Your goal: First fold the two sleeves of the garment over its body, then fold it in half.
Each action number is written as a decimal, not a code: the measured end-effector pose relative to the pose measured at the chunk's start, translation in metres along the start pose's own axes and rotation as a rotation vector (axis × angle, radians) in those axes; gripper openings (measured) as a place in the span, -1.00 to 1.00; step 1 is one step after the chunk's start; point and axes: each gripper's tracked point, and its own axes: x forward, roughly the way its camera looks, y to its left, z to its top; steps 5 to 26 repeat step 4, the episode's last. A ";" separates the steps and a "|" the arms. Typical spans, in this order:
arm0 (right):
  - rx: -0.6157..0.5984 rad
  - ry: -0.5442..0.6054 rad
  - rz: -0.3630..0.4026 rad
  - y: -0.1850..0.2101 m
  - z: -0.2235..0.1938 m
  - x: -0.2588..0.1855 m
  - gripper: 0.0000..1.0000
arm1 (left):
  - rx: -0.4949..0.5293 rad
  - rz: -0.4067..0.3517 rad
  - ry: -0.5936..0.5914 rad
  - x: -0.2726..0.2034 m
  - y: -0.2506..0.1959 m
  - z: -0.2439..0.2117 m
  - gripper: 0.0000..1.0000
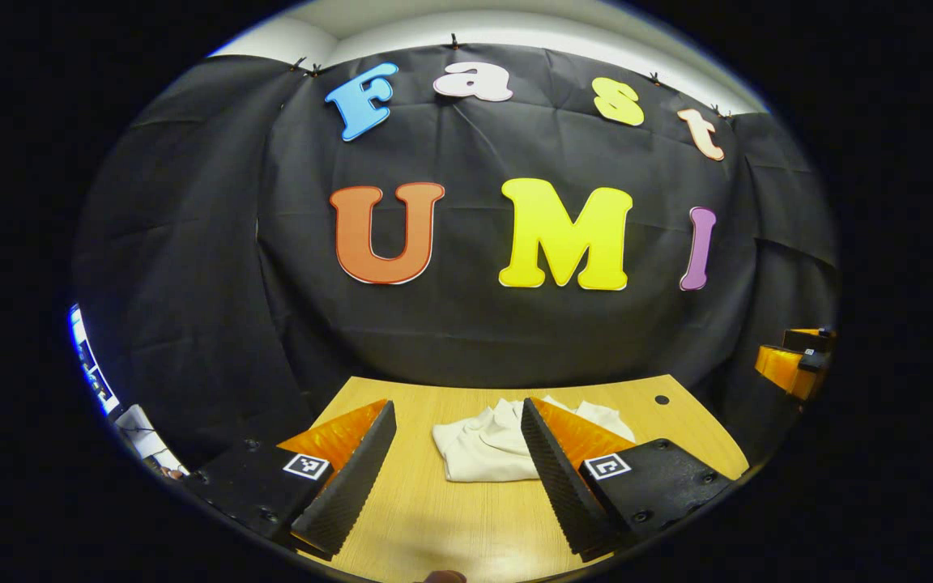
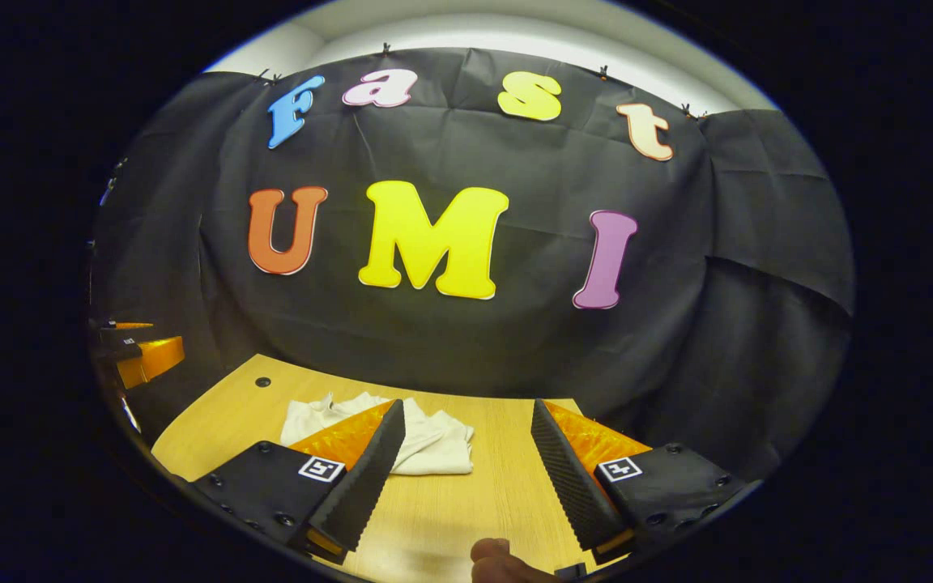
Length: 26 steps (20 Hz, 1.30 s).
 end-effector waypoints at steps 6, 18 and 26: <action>-0.054 -0.050 0.060 0.043 0.010 -0.021 0.95 | 0.033 -0.015 0.024 -0.014 -0.012 -0.022 0.96; -0.054 -0.050 0.060 0.043 0.010 -0.021 0.95 | 0.033 -0.015 0.024 -0.014 -0.012 -0.022 0.96; -0.054 -0.050 0.060 0.043 0.010 -0.021 0.95 | 0.033 -0.015 0.024 -0.014 -0.012 -0.022 0.96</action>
